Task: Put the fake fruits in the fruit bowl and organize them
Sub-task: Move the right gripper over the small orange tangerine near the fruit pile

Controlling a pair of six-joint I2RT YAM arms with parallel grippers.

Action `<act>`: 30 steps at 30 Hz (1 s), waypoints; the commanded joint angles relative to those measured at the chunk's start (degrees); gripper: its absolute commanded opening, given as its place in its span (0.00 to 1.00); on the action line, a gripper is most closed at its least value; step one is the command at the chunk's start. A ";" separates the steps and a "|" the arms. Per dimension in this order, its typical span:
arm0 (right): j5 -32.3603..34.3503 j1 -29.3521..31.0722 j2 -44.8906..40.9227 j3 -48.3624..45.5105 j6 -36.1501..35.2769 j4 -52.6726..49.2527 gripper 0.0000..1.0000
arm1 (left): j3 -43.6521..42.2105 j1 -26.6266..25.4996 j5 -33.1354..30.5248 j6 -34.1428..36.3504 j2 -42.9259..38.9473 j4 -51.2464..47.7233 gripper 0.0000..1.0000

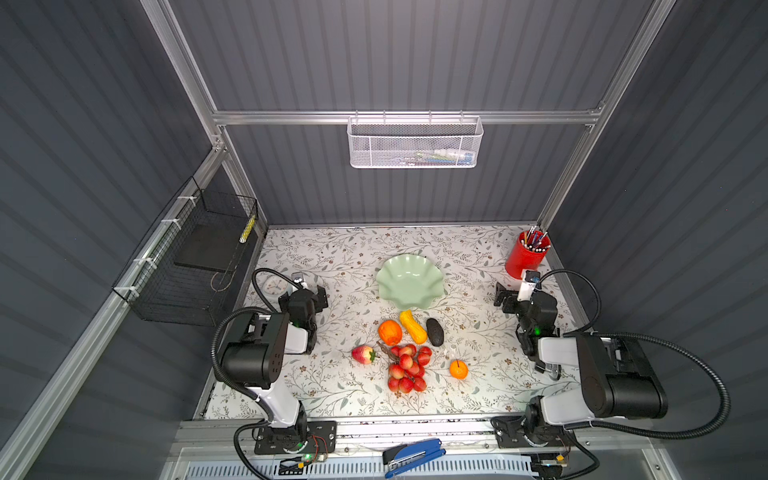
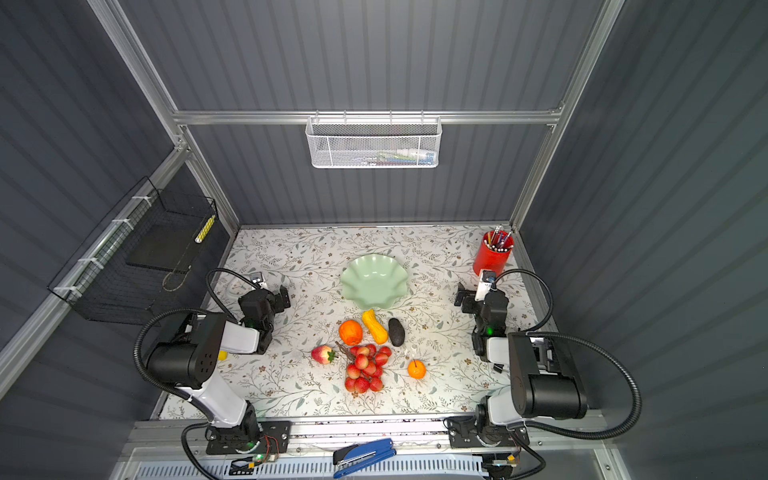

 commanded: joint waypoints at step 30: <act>-0.43 6.36 -16.14 27.23 21.27 -70.01 0.99 | 17.55 -0.28 9.32 -3.10 -29.53 -49.64 1.00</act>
